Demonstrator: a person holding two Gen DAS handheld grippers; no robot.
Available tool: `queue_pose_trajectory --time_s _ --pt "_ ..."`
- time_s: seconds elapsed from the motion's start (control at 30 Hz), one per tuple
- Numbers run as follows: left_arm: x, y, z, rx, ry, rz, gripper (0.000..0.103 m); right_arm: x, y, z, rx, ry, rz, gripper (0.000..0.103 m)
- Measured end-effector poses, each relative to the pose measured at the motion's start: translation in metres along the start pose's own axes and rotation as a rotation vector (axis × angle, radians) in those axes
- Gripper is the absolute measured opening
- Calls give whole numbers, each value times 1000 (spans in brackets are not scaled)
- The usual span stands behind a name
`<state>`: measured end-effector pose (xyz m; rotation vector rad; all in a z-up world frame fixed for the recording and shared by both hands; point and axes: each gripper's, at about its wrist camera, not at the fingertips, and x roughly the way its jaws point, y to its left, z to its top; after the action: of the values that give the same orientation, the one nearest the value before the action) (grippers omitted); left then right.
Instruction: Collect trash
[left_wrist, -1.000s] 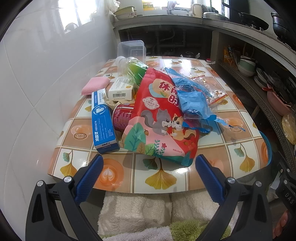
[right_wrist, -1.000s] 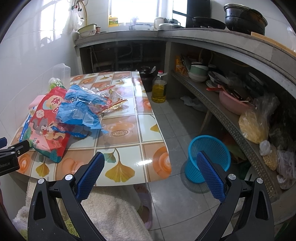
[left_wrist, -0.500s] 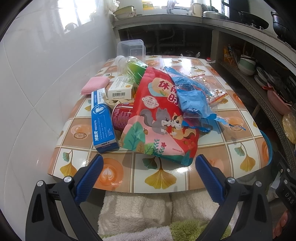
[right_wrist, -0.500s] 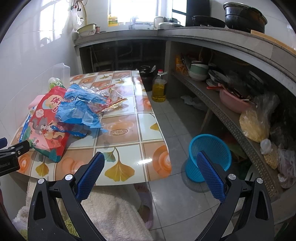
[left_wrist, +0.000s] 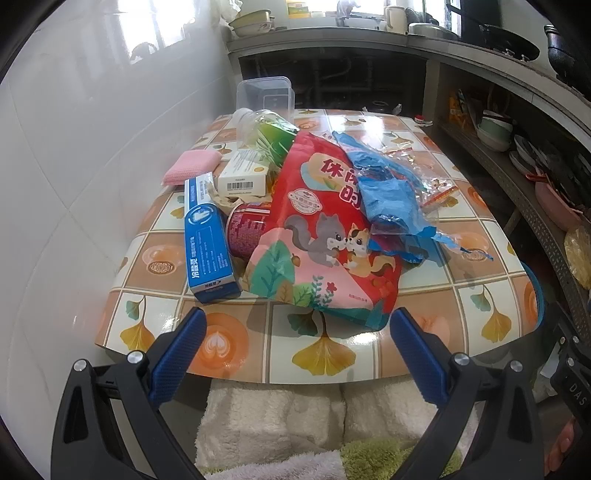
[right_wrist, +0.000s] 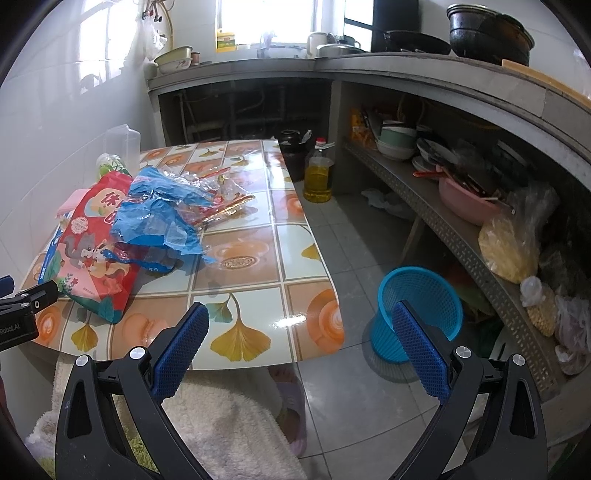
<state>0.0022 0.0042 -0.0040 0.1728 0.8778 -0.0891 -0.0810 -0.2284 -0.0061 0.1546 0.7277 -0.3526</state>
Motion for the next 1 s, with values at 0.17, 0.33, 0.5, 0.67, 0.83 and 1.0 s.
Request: queue_pose_trajectory --time_s 0.17,0.33,0.5,0.67,0.83,1.0 --pt "7 5 3 -15 5 -32 97 3 4 3 -13 8 -16 95" --pt "13 9 7 -12 -7 -69 97 9 20 9 -41 13 -1 95" --pt "14 20 16 -5 -60 -93 97 12 36 26 -94 -55 65 95" --pt "23 33 29 5 -87 -147 97 22 52 55 -157 -123 195 95" --pt "37 42 45 31 -102 -203 97 42 73 88 -240 -128 343 95" --pt "52 53 54 21 -133 -272 97 82 94 120 -235 23 589 95"
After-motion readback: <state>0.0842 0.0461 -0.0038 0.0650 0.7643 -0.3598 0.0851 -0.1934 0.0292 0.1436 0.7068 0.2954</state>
